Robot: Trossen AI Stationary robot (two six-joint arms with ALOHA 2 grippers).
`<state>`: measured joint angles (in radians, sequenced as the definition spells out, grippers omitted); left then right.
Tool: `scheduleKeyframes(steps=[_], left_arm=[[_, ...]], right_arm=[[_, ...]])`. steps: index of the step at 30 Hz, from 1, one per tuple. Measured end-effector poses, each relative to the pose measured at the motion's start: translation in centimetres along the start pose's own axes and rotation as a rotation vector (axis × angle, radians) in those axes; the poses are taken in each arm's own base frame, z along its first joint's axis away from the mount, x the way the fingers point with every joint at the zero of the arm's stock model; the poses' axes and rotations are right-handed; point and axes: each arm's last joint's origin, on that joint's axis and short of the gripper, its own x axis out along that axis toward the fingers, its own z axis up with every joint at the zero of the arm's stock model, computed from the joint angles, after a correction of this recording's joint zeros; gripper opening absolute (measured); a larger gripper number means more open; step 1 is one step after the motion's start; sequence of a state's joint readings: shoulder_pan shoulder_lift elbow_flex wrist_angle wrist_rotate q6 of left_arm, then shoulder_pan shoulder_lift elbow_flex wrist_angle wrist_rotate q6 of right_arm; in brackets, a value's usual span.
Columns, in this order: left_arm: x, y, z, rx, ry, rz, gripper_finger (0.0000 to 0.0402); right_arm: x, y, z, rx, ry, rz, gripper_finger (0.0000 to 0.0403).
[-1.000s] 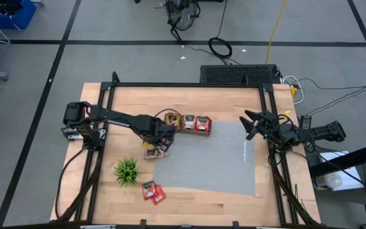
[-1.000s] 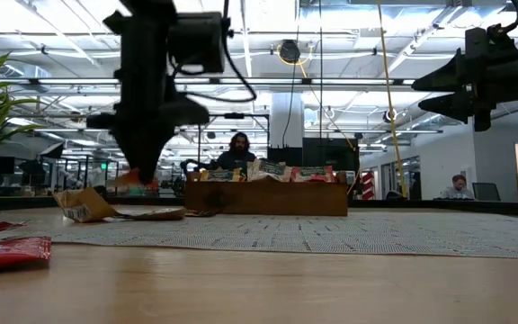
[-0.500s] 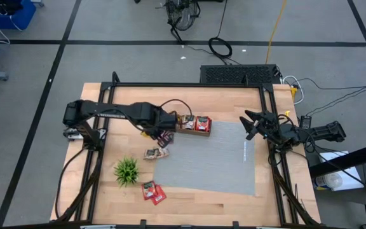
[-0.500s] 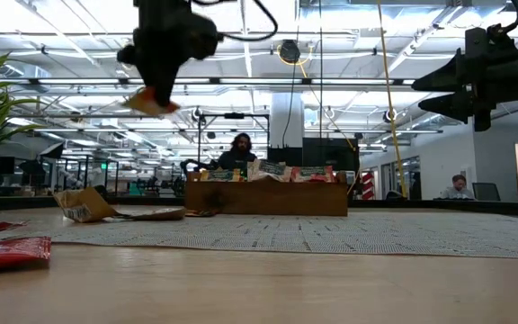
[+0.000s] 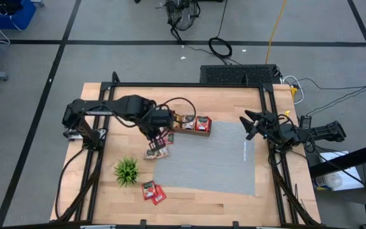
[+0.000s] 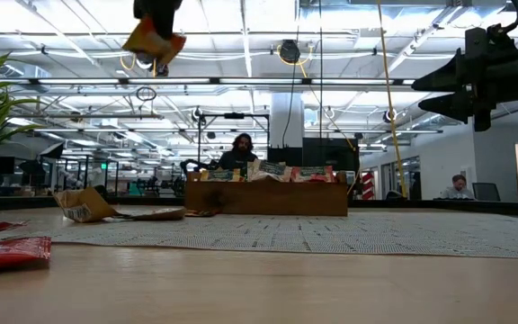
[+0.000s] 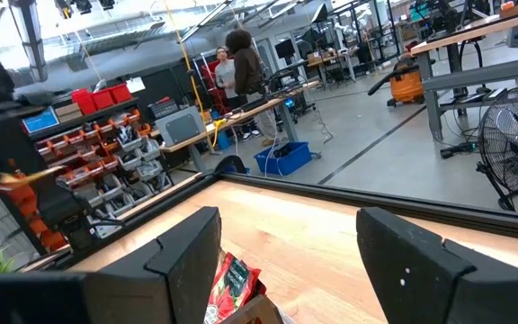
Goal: Pick & Place Tea
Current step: Put the yellow tea bag into the left section of the wooden organizer
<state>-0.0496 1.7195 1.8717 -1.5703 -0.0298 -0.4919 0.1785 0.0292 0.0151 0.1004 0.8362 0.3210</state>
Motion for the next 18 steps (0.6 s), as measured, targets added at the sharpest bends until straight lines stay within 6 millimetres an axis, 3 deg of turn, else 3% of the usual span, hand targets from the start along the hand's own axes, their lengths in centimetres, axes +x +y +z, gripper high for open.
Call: scheduleKeyframes(steps=[6,18], left_arm=[[-1.7,-1.2,-0.5,0.125,-0.057,-0.034,0.0009],[0.3,0.3,1.7,0.337,-0.094,0.234,0.0009]], right_arm=[[0.0,0.0,0.0,0.0,0.0,0.0,0.0242],[0.0,0.0,0.0,0.0,0.0,0.0,0.0242]])
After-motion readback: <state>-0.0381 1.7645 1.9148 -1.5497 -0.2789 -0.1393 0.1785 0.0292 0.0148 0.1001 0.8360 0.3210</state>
